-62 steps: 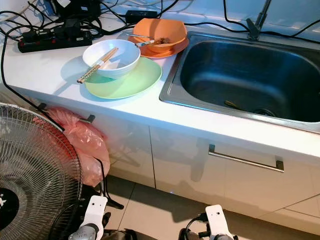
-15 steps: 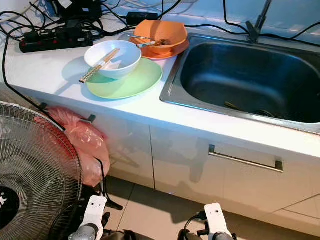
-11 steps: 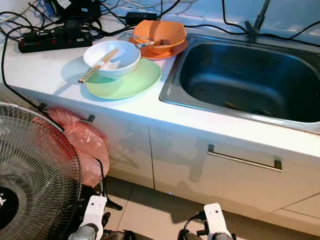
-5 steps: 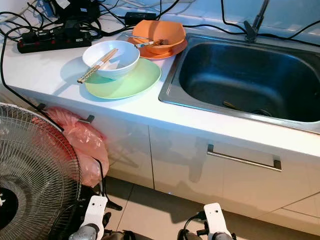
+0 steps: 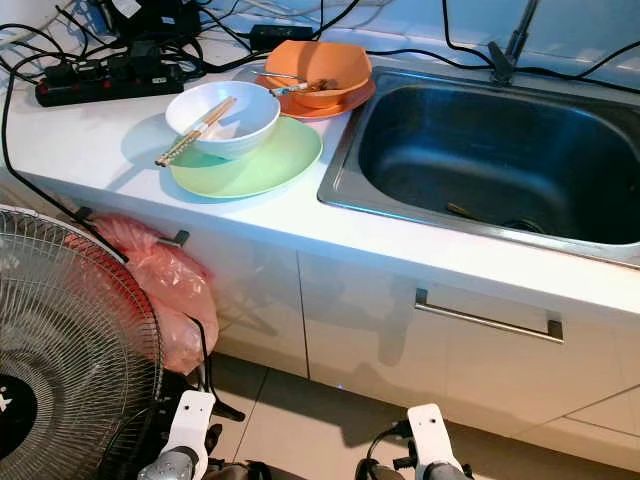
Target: Kitchen organization
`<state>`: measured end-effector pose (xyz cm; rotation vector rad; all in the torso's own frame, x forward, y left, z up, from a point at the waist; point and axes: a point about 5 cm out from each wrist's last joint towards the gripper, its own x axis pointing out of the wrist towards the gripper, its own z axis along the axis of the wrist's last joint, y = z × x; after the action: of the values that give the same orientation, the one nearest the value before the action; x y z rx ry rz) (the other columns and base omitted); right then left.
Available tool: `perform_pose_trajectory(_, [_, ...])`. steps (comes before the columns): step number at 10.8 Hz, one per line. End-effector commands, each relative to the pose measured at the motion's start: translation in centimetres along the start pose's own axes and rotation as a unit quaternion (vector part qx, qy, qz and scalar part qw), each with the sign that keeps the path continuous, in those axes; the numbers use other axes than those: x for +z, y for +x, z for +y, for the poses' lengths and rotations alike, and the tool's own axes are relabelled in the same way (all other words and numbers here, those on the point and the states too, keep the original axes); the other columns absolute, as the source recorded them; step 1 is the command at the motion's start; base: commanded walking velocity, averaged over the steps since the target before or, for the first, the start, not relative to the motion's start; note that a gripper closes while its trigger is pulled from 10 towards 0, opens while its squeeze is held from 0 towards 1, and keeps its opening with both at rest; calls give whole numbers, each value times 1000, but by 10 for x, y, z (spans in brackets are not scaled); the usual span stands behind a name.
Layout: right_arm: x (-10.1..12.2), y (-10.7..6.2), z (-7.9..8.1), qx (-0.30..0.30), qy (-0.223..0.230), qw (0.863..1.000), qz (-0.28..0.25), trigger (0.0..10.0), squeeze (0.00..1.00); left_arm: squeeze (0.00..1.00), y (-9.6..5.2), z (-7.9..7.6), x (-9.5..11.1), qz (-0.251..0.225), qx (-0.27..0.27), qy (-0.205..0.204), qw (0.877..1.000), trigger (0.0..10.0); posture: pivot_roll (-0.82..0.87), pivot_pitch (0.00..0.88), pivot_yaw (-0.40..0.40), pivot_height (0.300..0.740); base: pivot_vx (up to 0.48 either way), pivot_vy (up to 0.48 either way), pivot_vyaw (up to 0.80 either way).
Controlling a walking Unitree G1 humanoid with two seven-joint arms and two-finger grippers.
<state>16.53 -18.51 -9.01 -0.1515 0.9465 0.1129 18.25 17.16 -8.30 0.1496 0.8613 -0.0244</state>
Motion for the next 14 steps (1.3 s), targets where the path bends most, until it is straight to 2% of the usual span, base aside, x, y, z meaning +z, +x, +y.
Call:
perform_pose_trajectory(1, [-2,0,-1,-2,9,1000,2,10000,0,0,0,2,-1,2,4,-2,1000,10000,-54,122,24,740,0,0,0])
perform_pose_trajectory(4, [2,1,3,2,8,1000,-4,10000,0,0,0,6,1,-1,9,-1,1000,10000,-28,109,25,740,0,0,0])
perform_pose_trajectory(14, [2,1,8,8,7,1000,-8,10000,0,0,0,5,1,-2,4,8,1000,10000,-23,94,31,740,0,0,0])
